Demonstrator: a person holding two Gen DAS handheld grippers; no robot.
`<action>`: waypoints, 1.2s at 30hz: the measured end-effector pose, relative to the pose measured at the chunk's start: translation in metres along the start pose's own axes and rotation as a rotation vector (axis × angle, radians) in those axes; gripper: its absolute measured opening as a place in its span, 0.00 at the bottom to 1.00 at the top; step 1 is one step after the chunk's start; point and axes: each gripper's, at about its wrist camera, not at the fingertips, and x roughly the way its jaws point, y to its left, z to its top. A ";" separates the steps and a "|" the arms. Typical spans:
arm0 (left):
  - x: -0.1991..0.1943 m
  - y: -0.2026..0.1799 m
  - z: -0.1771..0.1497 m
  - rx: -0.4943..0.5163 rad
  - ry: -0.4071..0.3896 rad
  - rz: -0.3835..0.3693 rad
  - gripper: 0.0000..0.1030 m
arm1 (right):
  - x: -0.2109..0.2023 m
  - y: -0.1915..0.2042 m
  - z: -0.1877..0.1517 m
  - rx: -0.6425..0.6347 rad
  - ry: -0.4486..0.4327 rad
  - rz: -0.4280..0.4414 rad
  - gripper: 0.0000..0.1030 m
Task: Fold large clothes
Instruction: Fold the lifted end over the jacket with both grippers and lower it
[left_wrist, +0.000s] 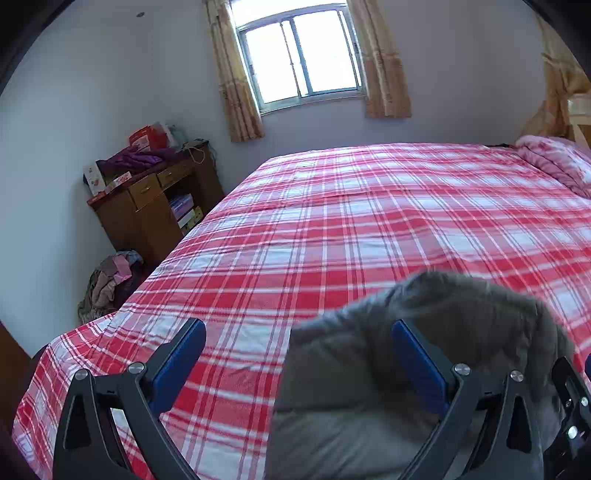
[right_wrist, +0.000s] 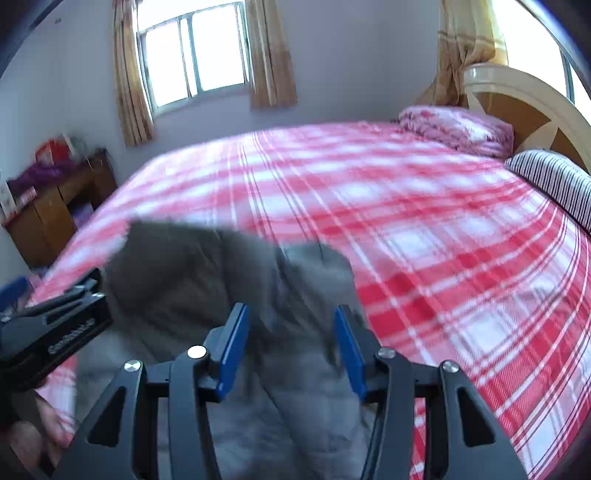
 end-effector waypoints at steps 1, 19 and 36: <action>0.007 -0.004 0.001 0.011 0.006 0.014 0.98 | 0.000 0.005 0.008 -0.011 -0.012 -0.013 0.50; 0.079 -0.047 -0.037 0.128 0.073 0.103 0.99 | 0.082 -0.001 -0.017 -0.001 0.092 0.074 0.50; 0.084 -0.050 -0.043 0.122 0.068 0.112 0.99 | 0.092 0.009 -0.021 -0.047 0.134 0.014 0.50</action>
